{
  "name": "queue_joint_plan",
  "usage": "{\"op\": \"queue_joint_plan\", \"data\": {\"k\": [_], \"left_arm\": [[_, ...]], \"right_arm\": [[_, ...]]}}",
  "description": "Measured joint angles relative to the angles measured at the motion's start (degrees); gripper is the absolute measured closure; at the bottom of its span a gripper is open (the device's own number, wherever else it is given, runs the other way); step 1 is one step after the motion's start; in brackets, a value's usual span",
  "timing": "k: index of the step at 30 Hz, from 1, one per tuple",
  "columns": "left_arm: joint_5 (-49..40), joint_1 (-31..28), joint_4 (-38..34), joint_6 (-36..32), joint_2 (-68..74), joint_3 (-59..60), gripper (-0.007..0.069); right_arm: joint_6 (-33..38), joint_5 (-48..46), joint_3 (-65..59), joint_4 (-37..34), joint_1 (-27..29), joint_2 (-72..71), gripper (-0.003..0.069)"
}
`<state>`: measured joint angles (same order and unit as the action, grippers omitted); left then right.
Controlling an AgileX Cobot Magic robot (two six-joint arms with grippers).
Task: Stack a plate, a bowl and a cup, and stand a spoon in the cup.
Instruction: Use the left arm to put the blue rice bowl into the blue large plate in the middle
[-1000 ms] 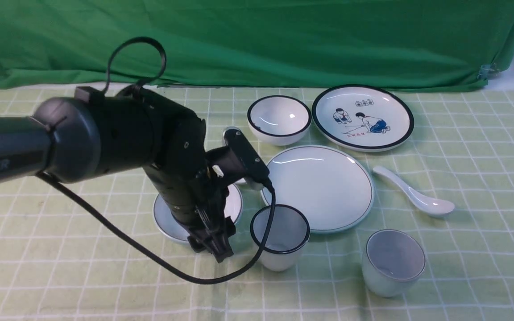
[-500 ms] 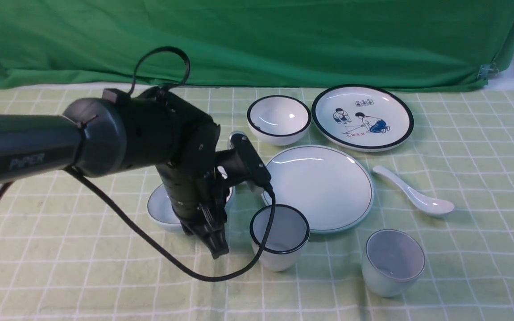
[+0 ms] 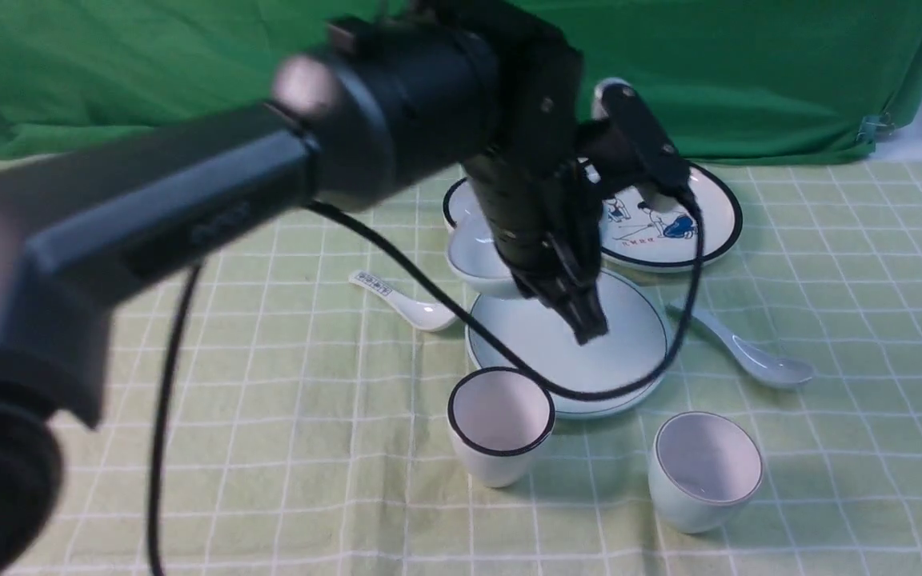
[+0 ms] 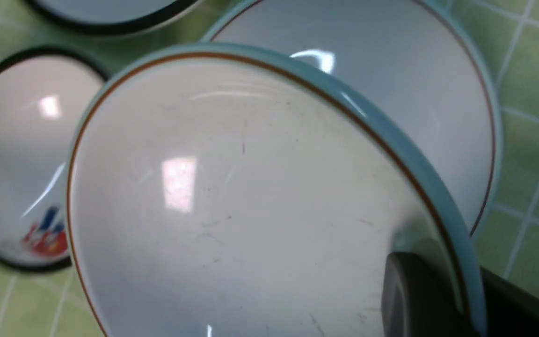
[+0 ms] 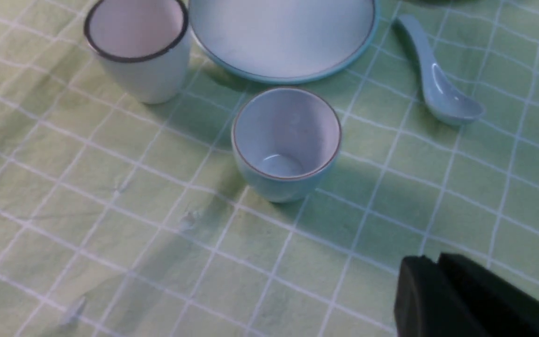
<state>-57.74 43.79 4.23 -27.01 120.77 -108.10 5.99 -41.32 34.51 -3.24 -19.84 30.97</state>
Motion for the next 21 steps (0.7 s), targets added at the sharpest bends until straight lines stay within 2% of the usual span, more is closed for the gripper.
{"op": "queue_joint_plan", "data": {"k": [9, 14, 21], "left_arm": [[-0.2, 1.3, 1.8, -0.1, 10.4, -6.9, 0.0578], [-0.3, 1.3, 2.8, -0.1, 11.3, -7.5, 0.0578], [-0.3, 1.3, 0.2, -0.8, 11.4, -7.5, 0.0571]], "right_arm": [[-0.6, -1.5, 0.1, 1.1, 0.0, -0.1, 0.0587], [-0.6, -1.5, 0.1, 1.2, 0.0, -0.1, 0.0587], [-0.6, -1.5, 0.1, 1.2, 0.0, -0.1, 0.0585]]}}
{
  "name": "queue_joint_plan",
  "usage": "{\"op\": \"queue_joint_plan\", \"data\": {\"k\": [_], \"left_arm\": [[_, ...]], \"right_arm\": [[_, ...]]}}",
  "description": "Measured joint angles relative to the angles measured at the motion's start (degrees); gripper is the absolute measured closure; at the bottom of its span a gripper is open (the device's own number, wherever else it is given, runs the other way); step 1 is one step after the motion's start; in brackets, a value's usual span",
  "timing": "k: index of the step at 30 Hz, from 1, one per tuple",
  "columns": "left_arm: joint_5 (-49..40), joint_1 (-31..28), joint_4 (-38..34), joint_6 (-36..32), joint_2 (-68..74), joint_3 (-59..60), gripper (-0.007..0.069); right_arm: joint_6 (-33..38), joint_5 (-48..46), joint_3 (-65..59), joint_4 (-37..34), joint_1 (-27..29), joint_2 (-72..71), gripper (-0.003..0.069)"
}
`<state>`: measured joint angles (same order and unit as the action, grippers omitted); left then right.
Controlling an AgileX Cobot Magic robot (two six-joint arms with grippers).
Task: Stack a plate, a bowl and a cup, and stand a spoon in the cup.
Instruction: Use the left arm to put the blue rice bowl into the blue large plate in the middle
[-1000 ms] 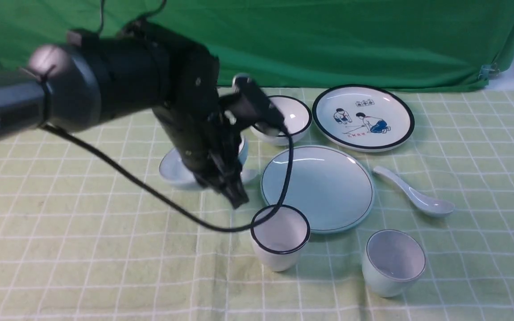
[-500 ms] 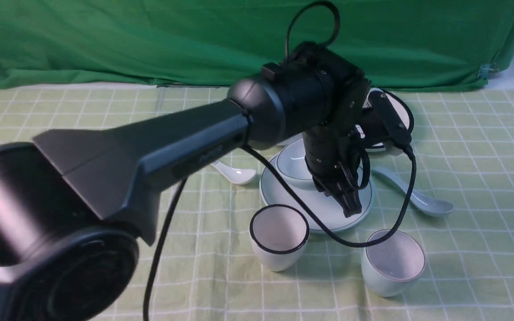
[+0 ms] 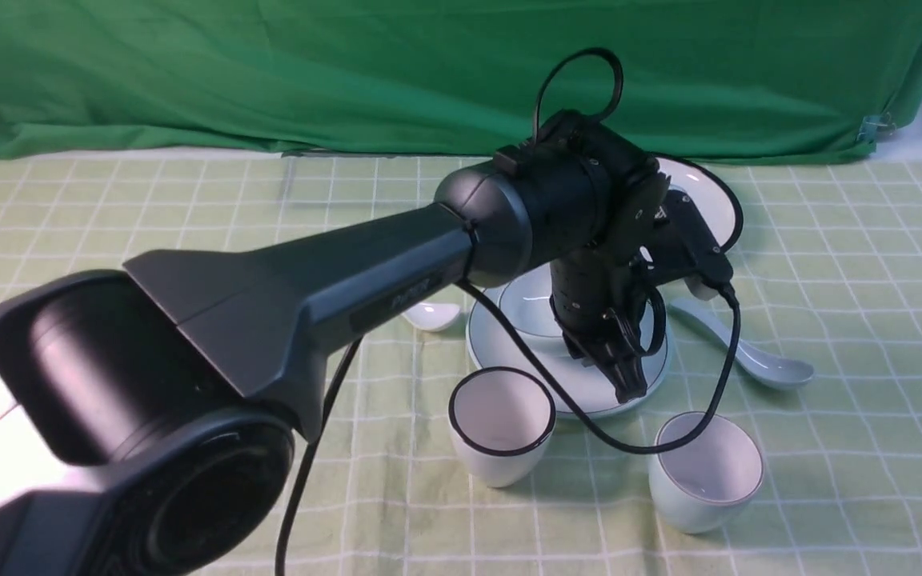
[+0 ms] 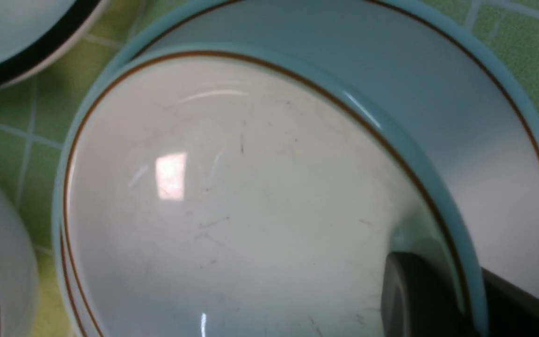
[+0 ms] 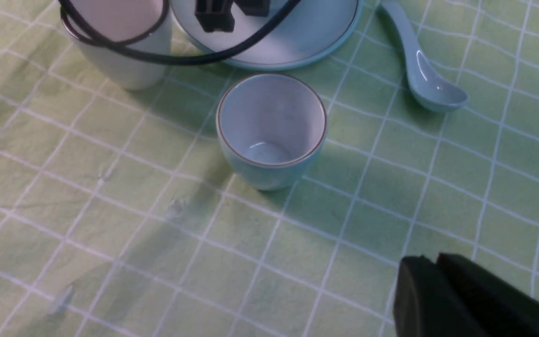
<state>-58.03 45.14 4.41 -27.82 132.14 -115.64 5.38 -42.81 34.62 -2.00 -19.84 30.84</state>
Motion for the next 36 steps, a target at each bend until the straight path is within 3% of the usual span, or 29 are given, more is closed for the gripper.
{"op": "queue_joint_plan", "data": {"k": [5, 12, 14, 36], "left_arm": [[-1.0, -0.1, -5.1, -2.6, 0.1, 0.0, 0.0453], [-1.1, -0.1, -6.8, -2.9, 1.2, 0.0, 0.0284], [-1.1, -0.1, -7.9, -2.9, 2.0, 0.0, 0.0267], [-0.1, -0.1, -7.6, -3.4, 1.2, 0.0, 0.0319]], "right_arm": [[0.0, -0.1, 0.0, 0.0, 0.0, 0.0, 0.0578], [-0.3, -0.9, 0.0, 0.0, 0.0, 0.0, 0.0577], [-0.3, -1.1, 0.0, 0.0, 0.0, 0.0, 0.0575], [-1.2, 0.0, 0.3, 0.0, 0.0, 0.0, 0.0563]]}}
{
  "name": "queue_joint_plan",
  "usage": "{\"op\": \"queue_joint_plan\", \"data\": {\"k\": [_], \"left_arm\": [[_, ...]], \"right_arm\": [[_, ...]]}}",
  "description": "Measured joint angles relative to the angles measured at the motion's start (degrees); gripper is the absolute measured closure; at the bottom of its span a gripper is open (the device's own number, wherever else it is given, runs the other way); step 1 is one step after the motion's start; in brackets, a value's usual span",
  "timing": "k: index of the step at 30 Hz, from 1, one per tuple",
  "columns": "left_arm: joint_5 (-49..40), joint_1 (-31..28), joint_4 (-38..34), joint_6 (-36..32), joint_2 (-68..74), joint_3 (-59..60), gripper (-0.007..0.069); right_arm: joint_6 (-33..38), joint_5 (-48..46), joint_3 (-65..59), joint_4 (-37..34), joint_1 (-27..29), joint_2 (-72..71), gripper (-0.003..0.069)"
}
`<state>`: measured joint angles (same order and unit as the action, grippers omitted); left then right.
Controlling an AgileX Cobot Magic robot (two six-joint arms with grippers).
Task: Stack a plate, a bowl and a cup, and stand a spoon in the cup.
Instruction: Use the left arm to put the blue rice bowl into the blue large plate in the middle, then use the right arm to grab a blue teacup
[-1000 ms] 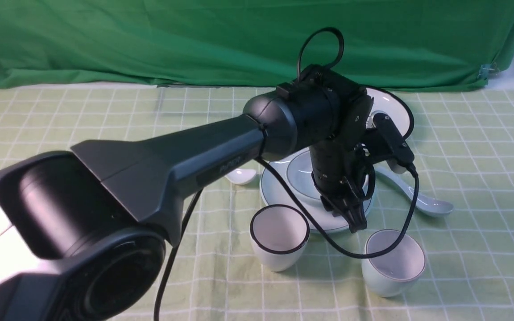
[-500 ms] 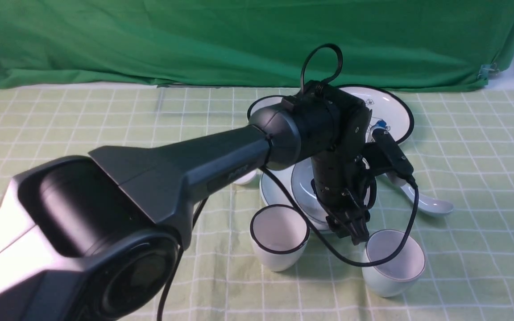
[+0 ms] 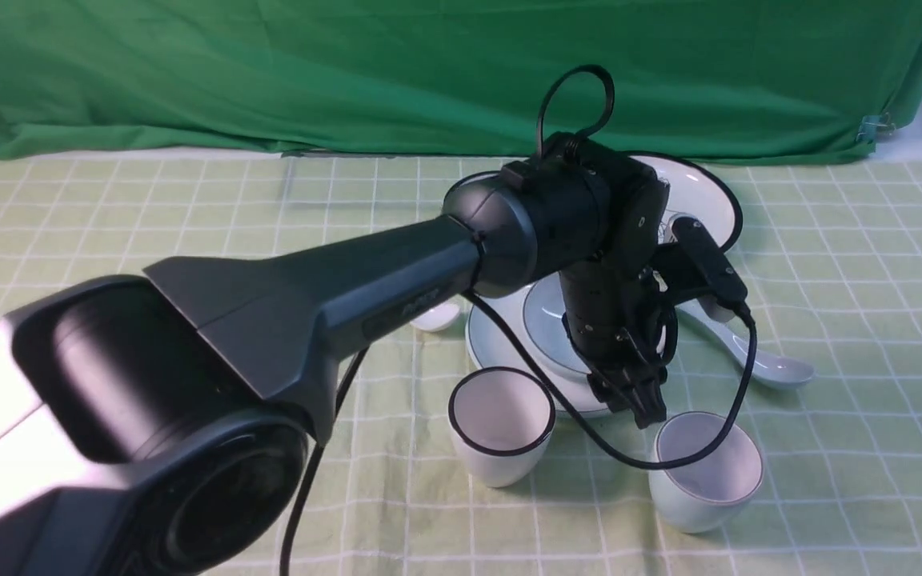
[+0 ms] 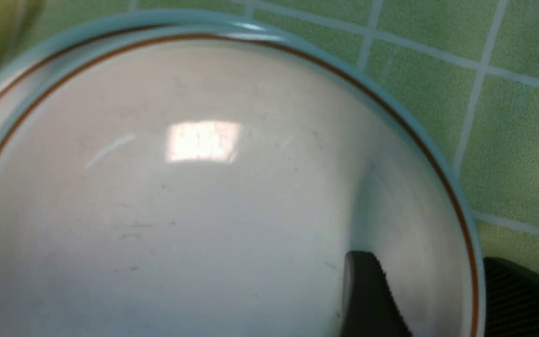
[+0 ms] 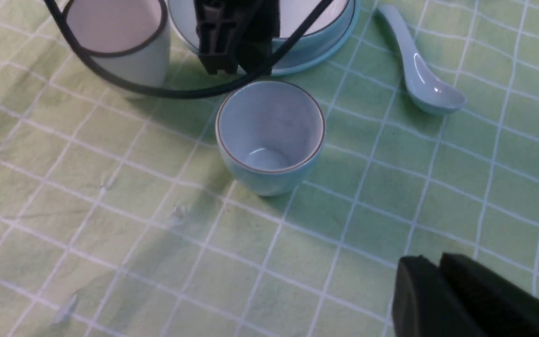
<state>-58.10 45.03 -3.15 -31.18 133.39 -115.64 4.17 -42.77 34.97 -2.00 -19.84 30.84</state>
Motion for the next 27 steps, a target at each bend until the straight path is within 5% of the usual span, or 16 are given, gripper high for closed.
{"op": "queue_joint_plan", "data": {"k": [8, 14, 21, 27], "left_arm": [[0.0, 0.0, 2.0, 0.0, -0.8, 0.0, 0.0319], [-6.1, 0.0, 3.6, 1.2, -8.7, 0.0, 0.0328], [-10.6, 0.0, 4.1, 11.9, -27.7, 5.2, 0.0529], [-6.3, 0.0, 2.2, 18.2, -53.0, 27.9, 0.0624]], "right_arm": [[-0.1, -0.9, 0.2, -0.6, 0.0, 0.0, 0.0541], [0.3, -7.2, 7.8, -0.9, -0.2, 4.7, 0.0433], [0.3, -12.5, 17.4, -2.9, -4.9, 19.3, 0.0417], [-0.1, -11.8, 21.4, -3.1, -16.3, 35.4, 0.0369]]}}
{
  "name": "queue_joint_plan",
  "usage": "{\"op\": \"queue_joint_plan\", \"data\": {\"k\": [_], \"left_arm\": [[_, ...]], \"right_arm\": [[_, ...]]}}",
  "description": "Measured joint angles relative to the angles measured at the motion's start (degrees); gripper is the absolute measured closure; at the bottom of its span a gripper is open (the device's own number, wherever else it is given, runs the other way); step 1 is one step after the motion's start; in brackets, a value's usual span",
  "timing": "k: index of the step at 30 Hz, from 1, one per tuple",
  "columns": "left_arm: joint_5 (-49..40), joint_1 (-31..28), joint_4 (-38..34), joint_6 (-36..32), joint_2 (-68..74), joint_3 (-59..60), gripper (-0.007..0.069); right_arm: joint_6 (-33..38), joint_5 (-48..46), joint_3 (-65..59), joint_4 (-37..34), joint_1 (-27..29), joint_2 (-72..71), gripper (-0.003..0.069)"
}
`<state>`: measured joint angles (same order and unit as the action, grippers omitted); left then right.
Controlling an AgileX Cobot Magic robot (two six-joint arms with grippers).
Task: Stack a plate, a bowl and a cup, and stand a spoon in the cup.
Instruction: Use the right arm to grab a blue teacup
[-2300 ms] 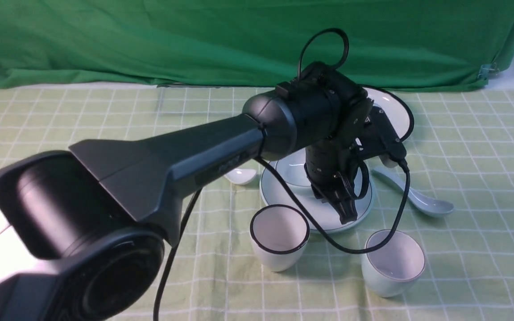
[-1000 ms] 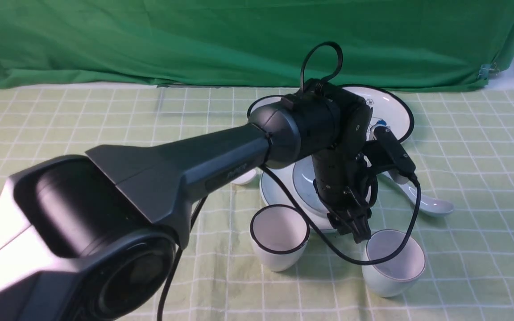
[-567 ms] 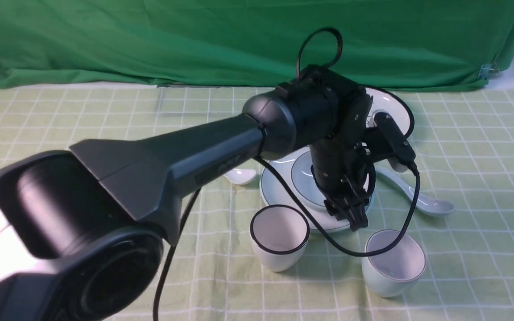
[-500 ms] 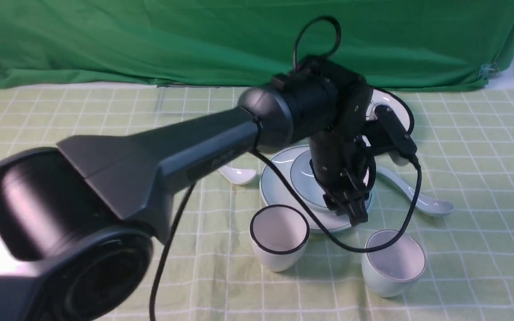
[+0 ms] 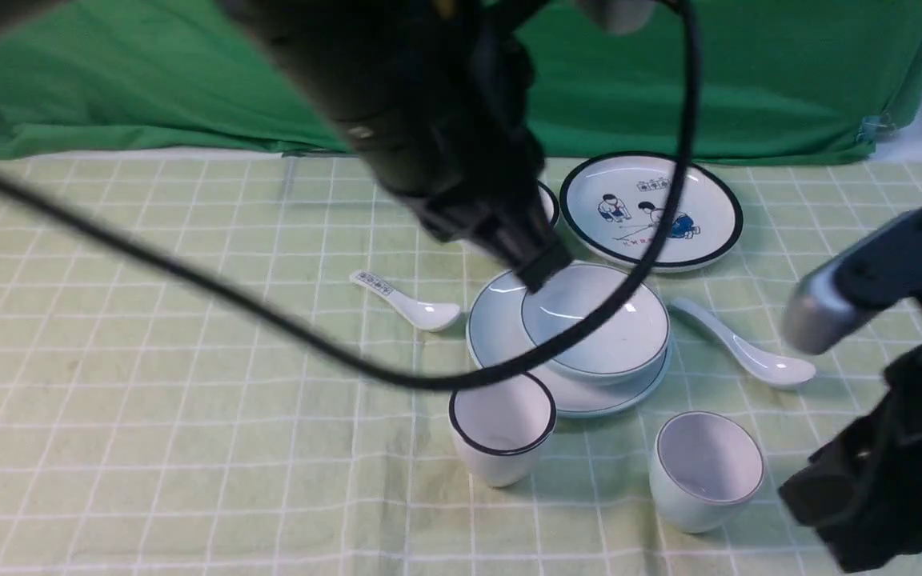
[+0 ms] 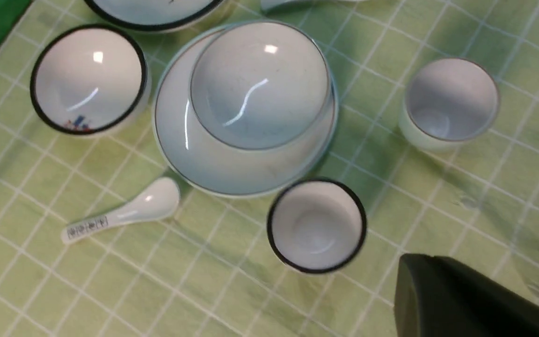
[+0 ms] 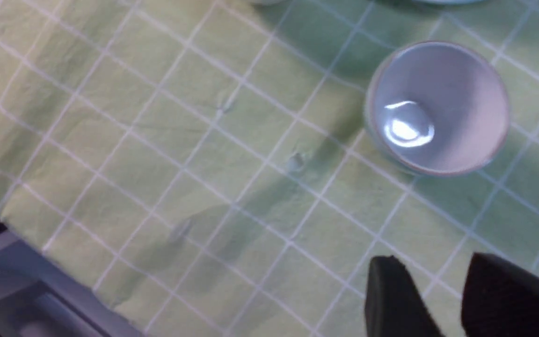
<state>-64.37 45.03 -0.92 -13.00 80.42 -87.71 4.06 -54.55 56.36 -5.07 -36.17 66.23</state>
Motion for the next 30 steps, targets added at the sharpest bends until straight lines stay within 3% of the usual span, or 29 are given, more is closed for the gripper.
{"op": "queue_joint_plan", "data": {"k": [5, 7, 12, 18, 21, 24, 26, 30], "left_arm": [[15.8, 0.0, -2.8, 2.7, -19.8, 21.9, 0.0624], [21.2, 0.0, -3.8, 2.8, -24.7, 27.4, 0.0624], [31.1, 0.0, -4.6, 3.6, -36.3, 40.1, 0.0624], [31.9, 0.0, -4.9, 3.9, -38.4, 42.0, 0.0624], [32.0, 0.0, -4.9, 4.0, -38.4, 42.1, 0.0624], [32.0, 0.0, -4.9, 4.0, -38.4, 42.2, 0.0624], [32.0, 0.0, -4.9, 4.0, -38.4, 42.2, 0.0624], [31.9, 0.0, -4.9, 4.0, -38.4, 42.3, 0.0624]], "right_arm": [[0.0, 2.5, 1.9, 0.4, -3.7, 11.6, 0.0239], [-0.2, 3.9, 2.6, 1.5, -3.9, 15.0, 0.0221], [-3.1, 6.5, 5.3, 7.1, -3.9, 23.3, 0.0231], [-3.6, 6.6, 6.0, 8.0, -3.3, 28.3, 0.0240], [-3.7, 6.9, 6.0, 8.3, -2.0, 30.4, 0.0300], [-3.2, 7.4, 6.1, 8.4, -1.2, 30.6, 0.0494], [-2.9, 6.8, 6.6, 8.4, -1.1, 30.2, 0.0571], [-2.4, 2.4, 11.6, 8.1, -1.1, 28.1, 0.0571]]}}
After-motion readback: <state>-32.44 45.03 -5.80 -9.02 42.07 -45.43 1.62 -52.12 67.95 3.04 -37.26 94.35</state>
